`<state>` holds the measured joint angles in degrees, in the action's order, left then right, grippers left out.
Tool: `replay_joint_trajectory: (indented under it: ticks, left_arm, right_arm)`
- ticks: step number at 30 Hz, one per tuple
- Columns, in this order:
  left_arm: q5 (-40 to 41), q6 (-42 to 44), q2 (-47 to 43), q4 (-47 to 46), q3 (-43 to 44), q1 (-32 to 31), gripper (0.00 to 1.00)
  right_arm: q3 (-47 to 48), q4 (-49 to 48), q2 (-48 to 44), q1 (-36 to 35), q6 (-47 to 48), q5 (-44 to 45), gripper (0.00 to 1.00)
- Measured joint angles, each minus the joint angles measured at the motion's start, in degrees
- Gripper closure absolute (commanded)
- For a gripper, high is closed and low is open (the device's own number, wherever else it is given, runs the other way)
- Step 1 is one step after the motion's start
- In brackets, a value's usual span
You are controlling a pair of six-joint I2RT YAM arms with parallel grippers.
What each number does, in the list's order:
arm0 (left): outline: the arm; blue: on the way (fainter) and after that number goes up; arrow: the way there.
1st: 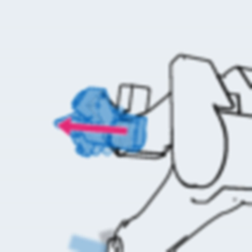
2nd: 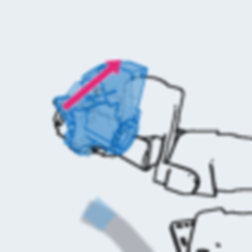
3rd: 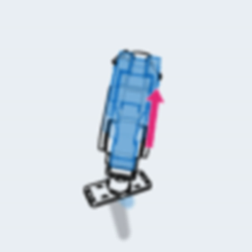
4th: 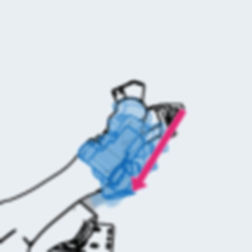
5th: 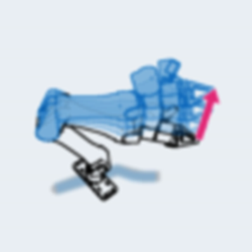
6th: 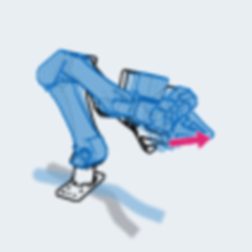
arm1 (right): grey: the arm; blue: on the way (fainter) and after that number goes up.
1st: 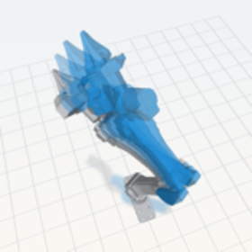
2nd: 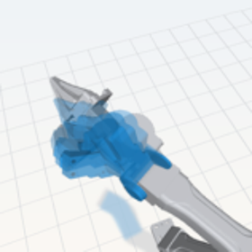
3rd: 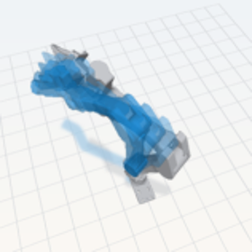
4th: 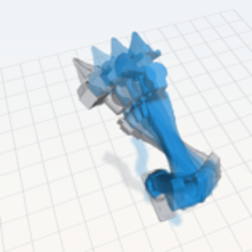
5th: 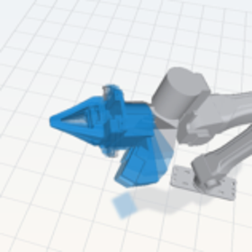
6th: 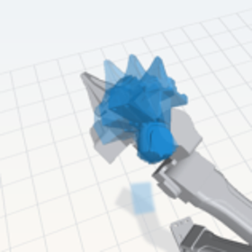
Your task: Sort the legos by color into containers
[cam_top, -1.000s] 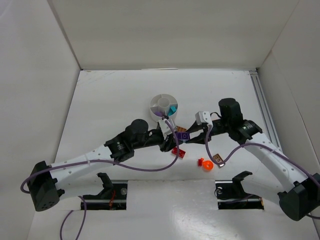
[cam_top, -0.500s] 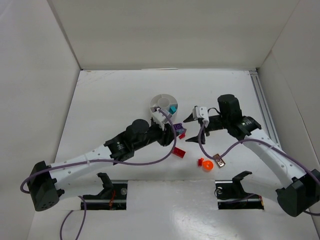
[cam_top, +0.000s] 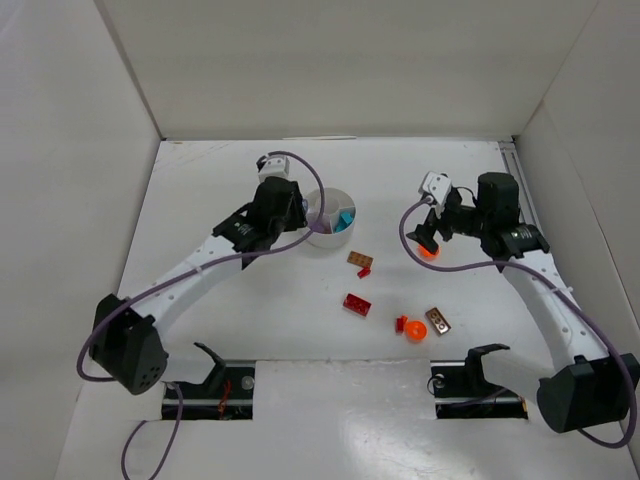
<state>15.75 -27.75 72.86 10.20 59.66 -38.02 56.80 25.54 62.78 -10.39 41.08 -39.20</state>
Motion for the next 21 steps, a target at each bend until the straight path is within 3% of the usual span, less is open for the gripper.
replay_joint_trajectory:
  ticks: [6,21]
  left_arm:
    - [0.7,5.1,9.1,2.6,3.1,2.4,1.0]
    - [-0.2,18.5,13.4,0.9,5.7,2.3,1.0]
  right_arm:
    - [0.2,1.1,1.5,2.5,0.2,3.2,0.04]
    - [0.3,3.0,5.9,2.6,2.5,3.7,0.04]
